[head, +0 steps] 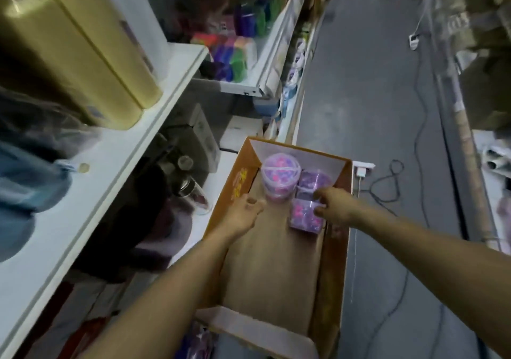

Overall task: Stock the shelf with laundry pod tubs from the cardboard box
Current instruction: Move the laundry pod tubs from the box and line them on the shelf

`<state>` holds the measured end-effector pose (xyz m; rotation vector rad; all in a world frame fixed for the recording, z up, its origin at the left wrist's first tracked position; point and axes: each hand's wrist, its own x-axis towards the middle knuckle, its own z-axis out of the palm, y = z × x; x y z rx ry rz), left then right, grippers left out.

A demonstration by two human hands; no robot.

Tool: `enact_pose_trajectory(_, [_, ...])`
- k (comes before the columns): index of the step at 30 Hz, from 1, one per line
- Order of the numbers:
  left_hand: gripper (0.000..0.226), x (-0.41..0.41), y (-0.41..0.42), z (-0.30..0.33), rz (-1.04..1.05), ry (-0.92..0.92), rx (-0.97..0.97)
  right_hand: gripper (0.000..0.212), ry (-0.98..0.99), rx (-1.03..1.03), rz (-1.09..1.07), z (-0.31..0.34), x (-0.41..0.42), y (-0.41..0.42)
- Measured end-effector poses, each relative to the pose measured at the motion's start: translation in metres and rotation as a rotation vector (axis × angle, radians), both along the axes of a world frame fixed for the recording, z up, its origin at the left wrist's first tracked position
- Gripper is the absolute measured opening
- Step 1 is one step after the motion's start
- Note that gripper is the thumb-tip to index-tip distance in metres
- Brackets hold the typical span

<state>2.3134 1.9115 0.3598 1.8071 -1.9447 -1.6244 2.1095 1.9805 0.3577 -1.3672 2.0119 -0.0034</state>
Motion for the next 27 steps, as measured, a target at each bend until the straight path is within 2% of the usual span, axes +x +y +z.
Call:
enact_pose_trajectory(3, [0.04,-0.02,-0.043,-0.037,0.157,0.068,0.143,0.048,0.012,0.071,0.015,-0.045,-0.004,-0.025])
enact_pose_trajectory(7, [0.046,-0.047,-0.08,-0.082,0.3,0.132,0.303,0.057,0.154,0.128,0.087,-0.096,-0.01,-0.044])
enact_pose_trajectory(11, [0.041,-0.073,-0.09,-0.108,0.393,0.175,0.393,0.035,0.261,0.201,0.181,-0.121,-0.017,-0.047])
enact_pose_trajectory(14, [0.041,-0.081,-0.094,-0.117,0.498,0.261,0.4,0.033,0.305,0.145,0.185,-0.132,-0.021,-0.046])
enact_pose_trajectory(17, [0.042,-0.079,-0.095,-0.119,0.528,0.296,0.396,0.039,0.273,0.106,0.146,-0.132,-0.019,-0.044])
enact_pose_trajectory(20, [0.042,-0.067,-0.083,-0.114,0.541,0.287,0.393,0.038,0.293,0.102,0.173,-0.124,-0.018,-0.036])
enact_pose_trajectory(24, [0.023,-0.029,-0.053,-0.101,0.646,0.331,0.335,0.034,0.272,0.018,0.139,-0.101,-0.015,-0.016])
enact_pose_trajectory(27, [0.034,0.005,-0.016,-0.082,0.73,0.388,0.342,0.028,0.139,-0.111,0.067,-0.076,-0.013,0.005])
